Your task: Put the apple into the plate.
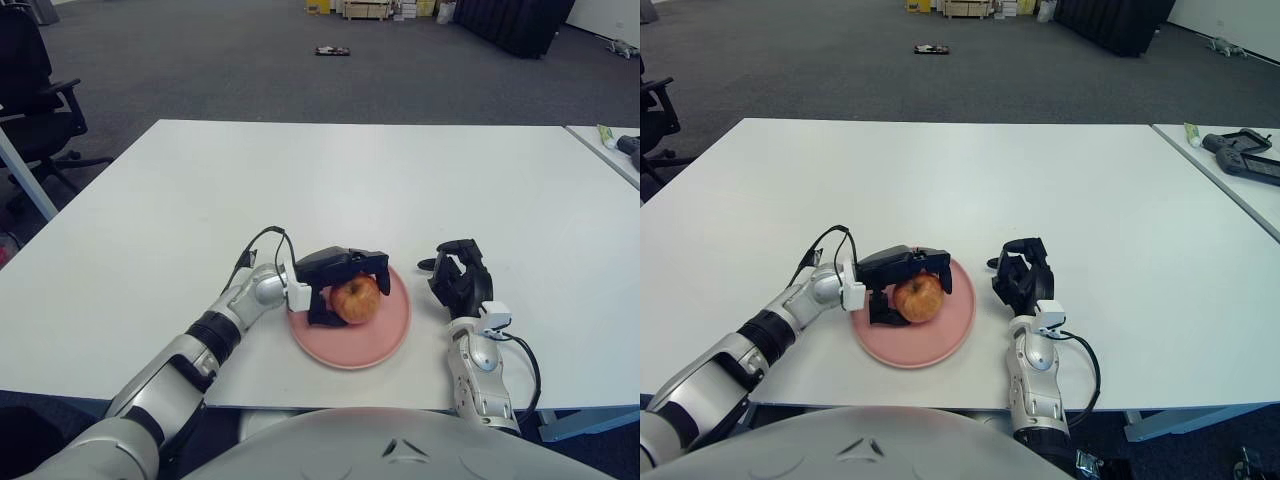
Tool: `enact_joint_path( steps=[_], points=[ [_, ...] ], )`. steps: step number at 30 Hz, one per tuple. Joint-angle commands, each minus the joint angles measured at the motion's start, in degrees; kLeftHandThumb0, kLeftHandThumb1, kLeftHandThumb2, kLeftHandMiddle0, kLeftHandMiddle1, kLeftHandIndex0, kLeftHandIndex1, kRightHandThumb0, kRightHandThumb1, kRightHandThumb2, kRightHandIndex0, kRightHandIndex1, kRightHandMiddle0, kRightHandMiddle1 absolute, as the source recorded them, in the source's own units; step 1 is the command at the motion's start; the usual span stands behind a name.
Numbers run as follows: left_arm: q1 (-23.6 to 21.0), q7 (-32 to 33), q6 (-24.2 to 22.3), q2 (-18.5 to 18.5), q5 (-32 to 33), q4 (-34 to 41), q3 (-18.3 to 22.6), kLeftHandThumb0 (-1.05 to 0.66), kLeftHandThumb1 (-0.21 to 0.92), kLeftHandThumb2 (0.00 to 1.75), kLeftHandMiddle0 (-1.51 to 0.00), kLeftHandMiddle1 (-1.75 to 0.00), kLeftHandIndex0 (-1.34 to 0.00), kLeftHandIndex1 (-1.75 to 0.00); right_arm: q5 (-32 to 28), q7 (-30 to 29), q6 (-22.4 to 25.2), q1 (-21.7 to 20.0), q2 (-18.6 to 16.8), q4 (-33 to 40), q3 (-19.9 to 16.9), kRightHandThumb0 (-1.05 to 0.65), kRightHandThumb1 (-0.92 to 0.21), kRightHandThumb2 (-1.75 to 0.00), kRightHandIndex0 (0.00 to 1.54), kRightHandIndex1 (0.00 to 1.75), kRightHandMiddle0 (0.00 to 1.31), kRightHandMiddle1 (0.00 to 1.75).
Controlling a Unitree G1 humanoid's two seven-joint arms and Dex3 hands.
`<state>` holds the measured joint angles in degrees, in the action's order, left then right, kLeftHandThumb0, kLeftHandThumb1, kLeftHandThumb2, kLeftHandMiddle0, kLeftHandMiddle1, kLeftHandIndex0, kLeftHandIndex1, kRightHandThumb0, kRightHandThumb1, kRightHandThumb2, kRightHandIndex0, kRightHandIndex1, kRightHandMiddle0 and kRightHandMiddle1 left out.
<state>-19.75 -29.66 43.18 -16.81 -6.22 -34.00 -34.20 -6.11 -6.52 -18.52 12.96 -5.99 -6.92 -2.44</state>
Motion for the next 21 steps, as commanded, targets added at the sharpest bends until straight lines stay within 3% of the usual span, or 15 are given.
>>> enact_joint_path(
  steps=[1,6,10,14,21],
  points=[
    [0.12,-22.76,-3.95,0.50,18.64,-3.28,4.04,-0.55,0.74,0.81,-0.22,-1.16,-0.04,-1.21,0.05,-0.51,0.92,-0.28,-1.24,-1.50,-0.43,-0.38,-0.69,-0.85,0.57,1.46,0.33,1.75],
    [-0.06,-43.47,-17.92,5.47,38.87,-5.93,15.47,-0.83,0.89,0.76,-0.08,-0.82,0.00,-0.92,-0.29,-0.99,1.64,-0.47,-1.62,-1.27,-0.73,-0.38,-0.69,-0.84,0.56,1.45,0.33,1.75],
    [0.67,-50.52,-27.09,2.29,45.03,-6.93,21.60,-0.88,0.91,0.78,-0.03,-0.73,0.00,-0.82,-0.36,-1.26,2.12,-0.35,-1.77,-0.88,-0.74,-0.38,-0.70,-0.83,0.55,1.44,0.32,1.75],
    [1.06,-50.81,-31.35,1.73,45.87,-4.04,22.77,-0.91,0.92,0.84,-0.01,-0.62,0.00,-0.69,-0.47,-1.07,1.93,-0.25,-1.79,-0.71,-0.64,-0.38,-0.71,-0.82,0.55,1.43,0.32,1.75],
    [1.78,-48.67,-31.75,1.74,43.62,0.18,26.45,-0.92,0.92,0.97,0.00,-0.48,0.00,-0.51,-0.04,-0.97,1.38,-0.30,-1.56,-1.17,-0.43,-0.38,-0.71,-0.82,0.56,1.44,0.32,1.75]
  ],
)
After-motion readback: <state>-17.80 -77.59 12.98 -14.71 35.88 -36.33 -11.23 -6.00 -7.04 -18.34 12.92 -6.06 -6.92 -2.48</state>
